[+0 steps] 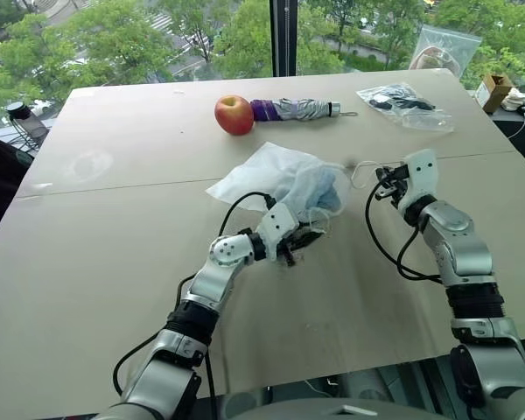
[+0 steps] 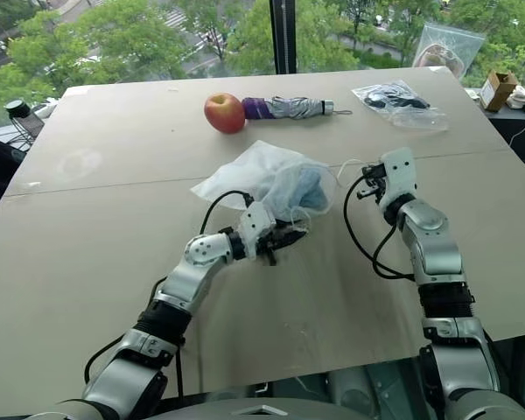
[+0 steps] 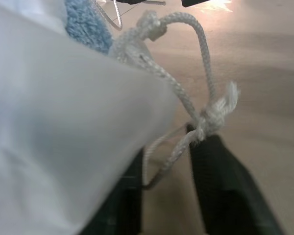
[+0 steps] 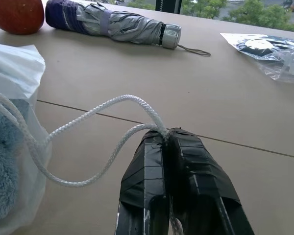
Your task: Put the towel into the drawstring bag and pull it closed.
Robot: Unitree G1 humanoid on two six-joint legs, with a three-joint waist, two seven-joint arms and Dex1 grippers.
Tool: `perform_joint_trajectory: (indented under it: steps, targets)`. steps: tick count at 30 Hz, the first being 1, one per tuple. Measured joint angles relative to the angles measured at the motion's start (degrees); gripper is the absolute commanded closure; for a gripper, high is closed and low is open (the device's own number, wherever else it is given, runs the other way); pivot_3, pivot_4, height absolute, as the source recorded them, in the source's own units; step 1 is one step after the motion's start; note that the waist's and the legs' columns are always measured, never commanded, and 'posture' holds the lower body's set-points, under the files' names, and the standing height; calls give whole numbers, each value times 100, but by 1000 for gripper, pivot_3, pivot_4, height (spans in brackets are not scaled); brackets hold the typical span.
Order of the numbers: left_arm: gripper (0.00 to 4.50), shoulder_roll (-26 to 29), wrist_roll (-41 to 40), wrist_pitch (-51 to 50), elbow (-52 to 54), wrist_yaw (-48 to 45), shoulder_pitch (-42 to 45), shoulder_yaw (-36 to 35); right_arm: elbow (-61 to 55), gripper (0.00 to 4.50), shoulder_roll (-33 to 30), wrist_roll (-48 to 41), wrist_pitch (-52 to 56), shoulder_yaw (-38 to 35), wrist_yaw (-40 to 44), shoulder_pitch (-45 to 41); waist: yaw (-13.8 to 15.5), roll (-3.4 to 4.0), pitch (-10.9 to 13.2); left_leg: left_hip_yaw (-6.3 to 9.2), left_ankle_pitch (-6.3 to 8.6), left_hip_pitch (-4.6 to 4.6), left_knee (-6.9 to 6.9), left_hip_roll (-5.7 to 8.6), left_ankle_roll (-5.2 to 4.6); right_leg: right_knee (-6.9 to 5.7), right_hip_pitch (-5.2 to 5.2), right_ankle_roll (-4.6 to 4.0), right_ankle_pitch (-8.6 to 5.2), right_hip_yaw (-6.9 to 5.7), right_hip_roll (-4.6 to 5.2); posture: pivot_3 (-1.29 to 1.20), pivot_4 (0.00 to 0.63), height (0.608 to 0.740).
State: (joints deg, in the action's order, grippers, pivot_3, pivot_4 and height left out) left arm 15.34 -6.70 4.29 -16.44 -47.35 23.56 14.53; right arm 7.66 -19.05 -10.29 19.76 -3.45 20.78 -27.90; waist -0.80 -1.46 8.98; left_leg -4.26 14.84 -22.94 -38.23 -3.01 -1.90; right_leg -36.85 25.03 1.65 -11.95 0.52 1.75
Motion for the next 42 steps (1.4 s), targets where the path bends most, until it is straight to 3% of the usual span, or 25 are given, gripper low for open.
perform_joint_trajectory:
  steps: [10, 14, 20, 25, 33, 42]
  targets:
    - [4419, -71, -25, -102, 761, 688, -695, -446, 35, 4500, 19, 90, -108, -88, -292, -2, 1, 0, 0, 0, 0, 0, 1, -4, 0, -1, 0, 0, 0, 1, 1, 0, 150, 740]
    - [4419, 30, 465, 29, 1474, 1728, -1033, -946, 363, 4500, 18, 323, -686, -457, -977, -148, 3, 0, 0, 0, 0, 0, 0, -3, 0, -2, 0, 0, 1, 1, 4, 0, 150, 740]
    - [4419, 680, 1684, 725, 2008, 3370, -181, -1938, 915, 4500, -113, 722, -1914, -782, -1790, -872, 1, 0, 1, -4, 0, 4, -3, -1, 0, -8, 0, 6, 7, 3, 3, 0, 150, 740]
    - [4419, 1208, 2063, 965, 1947, 3775, 362, -2202, 1348, 4500, -308, 862, -2497, -788, -1945, -1418, -2, 2, -2, -20, 1, 4, 5, -1, -1, 2, 1, 8, 7, 12, 6, 0, 150, 740]
    - [4419, 1281, 1119, 243, 1418, 3904, 1492, -2906, 1575, 4500, -537, 972, -2918, -789, -1886, -1973, 1, 3, -5, -34, -4, -62, -4, -4, 7, -2, 57, 16, 13, -4, 8, 0, 150, 740]
    - [4419, 952, 724, -318, 1377, 3975, 1094, -2929, 1555, 4500, -470, 976, -2785, -881, -2107, -1479, 1, 3, -5, -32, -16, -75, -8, -4, 27, 1, 62, 22, 17, -6, 15, 0, 150, 740]
